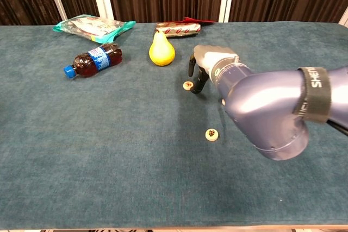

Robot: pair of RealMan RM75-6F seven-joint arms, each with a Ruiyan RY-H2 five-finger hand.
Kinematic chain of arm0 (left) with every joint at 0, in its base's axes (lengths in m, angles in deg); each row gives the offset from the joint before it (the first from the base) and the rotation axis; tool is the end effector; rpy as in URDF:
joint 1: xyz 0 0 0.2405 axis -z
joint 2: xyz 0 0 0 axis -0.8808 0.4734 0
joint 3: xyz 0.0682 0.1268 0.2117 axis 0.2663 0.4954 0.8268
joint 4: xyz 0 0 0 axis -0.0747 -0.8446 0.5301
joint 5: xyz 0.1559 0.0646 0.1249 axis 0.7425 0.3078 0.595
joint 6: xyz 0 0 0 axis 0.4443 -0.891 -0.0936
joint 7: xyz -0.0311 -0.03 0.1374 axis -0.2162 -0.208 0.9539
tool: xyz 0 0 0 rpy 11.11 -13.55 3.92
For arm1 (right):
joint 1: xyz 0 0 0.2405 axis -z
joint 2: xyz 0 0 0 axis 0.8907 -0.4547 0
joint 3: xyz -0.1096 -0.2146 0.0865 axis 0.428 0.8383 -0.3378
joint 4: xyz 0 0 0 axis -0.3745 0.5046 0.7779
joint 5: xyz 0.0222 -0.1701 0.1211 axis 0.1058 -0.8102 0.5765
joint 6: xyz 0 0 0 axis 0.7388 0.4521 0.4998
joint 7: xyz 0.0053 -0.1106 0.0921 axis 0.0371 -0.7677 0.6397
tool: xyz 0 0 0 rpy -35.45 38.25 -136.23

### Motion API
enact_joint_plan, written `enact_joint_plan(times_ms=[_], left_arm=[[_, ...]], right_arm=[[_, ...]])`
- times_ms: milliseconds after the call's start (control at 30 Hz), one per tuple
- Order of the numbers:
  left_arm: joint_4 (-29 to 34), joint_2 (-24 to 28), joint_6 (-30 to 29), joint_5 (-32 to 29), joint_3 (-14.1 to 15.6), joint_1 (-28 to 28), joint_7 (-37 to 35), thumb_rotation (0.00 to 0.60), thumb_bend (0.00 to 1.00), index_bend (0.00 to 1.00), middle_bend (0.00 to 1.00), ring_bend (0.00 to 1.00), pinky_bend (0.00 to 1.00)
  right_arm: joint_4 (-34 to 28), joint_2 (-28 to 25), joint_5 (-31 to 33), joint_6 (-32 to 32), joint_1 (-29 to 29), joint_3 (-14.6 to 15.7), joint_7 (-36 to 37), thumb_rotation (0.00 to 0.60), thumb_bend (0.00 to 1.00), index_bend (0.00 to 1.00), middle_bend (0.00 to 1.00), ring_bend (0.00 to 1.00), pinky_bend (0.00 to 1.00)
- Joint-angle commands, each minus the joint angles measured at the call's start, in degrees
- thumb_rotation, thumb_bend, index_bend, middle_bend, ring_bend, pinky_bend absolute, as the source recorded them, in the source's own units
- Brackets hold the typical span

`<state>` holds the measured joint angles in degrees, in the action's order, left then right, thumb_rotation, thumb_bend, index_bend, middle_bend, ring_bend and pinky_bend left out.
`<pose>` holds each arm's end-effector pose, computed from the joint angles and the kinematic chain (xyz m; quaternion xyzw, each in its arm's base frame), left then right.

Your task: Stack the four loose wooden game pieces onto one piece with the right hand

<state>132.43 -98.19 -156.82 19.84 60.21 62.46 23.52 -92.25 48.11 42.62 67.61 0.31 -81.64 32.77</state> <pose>-0.3291 0.1750 0.1836 -0.4364 -0.4560 -0.3745 0.6792 -0.0567 -0.3926 -0.1139 0.6469 -0.4657 0.3062 0.5205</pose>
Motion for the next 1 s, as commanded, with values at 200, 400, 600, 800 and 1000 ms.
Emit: enact_joint_plan(times_ms=[200,400,600,800,1000], left_arm=[[-0.04,-0.01,0.0,0.09,0.07,0.02,0.03,0.6,0.63,0.06,0.0,0.0,0.0],[-0.04,0.02,0.04,-0.06,0.0,0.03,-0.08,0.6,0.63,0.06,0.0,0.0,0.0],[-0.06,0.03,0.09,-0.03,0.05,0.04,-0.05,0.6,0.63,0.06,0.0,0.0,0.0],[-0.05,0.05,0.05,-0.04,0.04,0.05,-0.04,0.6,0.63,0.06,0.0,0.0,0.0],[-0.06,0.03,0.08,-0.12,0.04,0.07,0.03,0.6,0.63,0.06,0.0,0.0,0.0]], right_arm=[[2.84,1.84,0.17,-0.62,-0.69,-1.6,-0.56,0.6,0.4,0.39,0.0,0.0,0.0],[4.7,3.03,-0.25,-0.94,-1.02,-2.36,-0.53,0.6,0.4,0.43,0.0,0.0,0.0],[5.86,3.83,-0.73,-1.17,-1.14,-2.82,-0.6,0.6,0.4,0.45,0.0,0.0,0.0],[7.08,4.62,-1.2,-1.57,-1.16,-3.57,-0.28,0.6,0.4,0.46,0.0,0.0,0.0],[8.4,5.36,-1.56,-2.08,-1.25,-4.34,0.01,0.6,0.4,0.46,0.0,0.0,0.0]])
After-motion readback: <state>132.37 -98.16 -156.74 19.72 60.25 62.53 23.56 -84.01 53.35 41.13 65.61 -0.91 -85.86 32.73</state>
